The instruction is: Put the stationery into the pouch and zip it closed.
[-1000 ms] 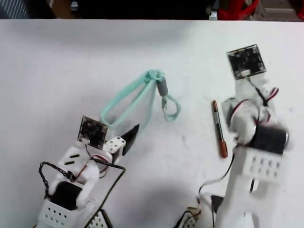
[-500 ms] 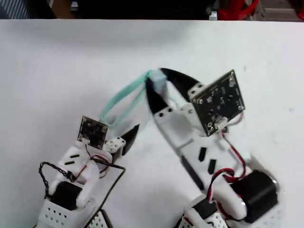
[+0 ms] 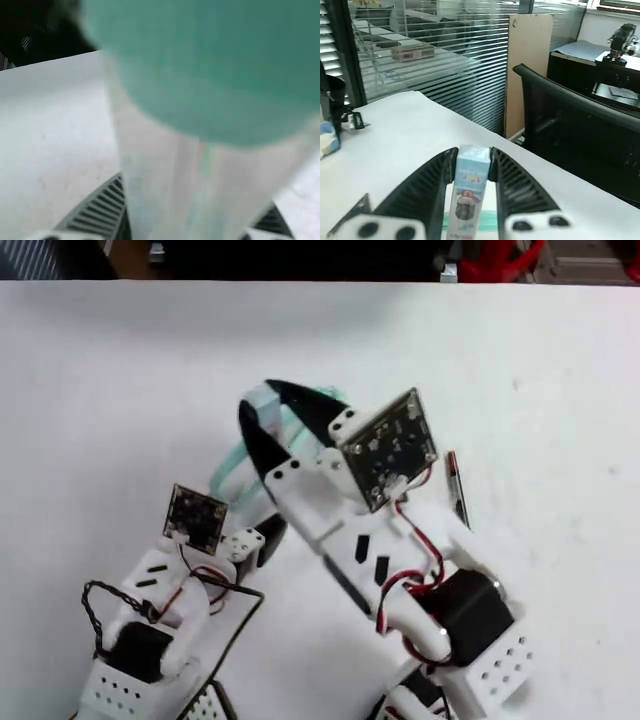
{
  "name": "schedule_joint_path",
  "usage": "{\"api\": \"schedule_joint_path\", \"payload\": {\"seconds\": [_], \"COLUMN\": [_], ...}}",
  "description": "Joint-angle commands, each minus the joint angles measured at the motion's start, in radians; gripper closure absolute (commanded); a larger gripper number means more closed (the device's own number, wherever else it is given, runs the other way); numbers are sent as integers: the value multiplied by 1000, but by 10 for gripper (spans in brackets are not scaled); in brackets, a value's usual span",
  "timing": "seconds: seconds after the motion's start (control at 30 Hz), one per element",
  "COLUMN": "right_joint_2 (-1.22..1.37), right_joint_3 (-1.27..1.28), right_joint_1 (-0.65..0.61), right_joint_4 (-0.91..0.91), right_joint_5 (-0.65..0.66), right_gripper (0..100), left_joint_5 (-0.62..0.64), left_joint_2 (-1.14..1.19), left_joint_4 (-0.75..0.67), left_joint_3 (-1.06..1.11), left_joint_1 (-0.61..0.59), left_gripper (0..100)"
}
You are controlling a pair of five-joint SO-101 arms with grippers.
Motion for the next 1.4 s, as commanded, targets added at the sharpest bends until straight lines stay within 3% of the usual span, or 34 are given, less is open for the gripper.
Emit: {"api": "schedule_joint_path", "payload": {"seconds": [0.0, 0.27, 0.53, 0.87, 1.23, 1.37], "right_joint_2": [-8, -5, 1, 25, 15, -5], "right_joint_3": [28, 180, 164, 181, 428, 422], "right_joint_1": [-5, -28, -64, -45, -36, -36], "right_joint_4": [-64, -67, -94, -271, -481, -429], "right_joint_5": [-21, -23, -17, -18, -21, -18], "right_gripper": [981, 981, 981, 981, 981, 981], "left_joint_5": [5, 9, 9, 11, 12, 12], "left_joint_2": [-12, -12, -12, -12, -12, -12], "left_joint_4": [-11, -14, -14, -14, -15, -15], "left_joint_3": [-11, -11, -11, -11, -12, -12], "left_joint_1": [-7, -7, -7, -8, -31, -33], "left_gripper": [748, 748, 748, 748, 745, 745]}}
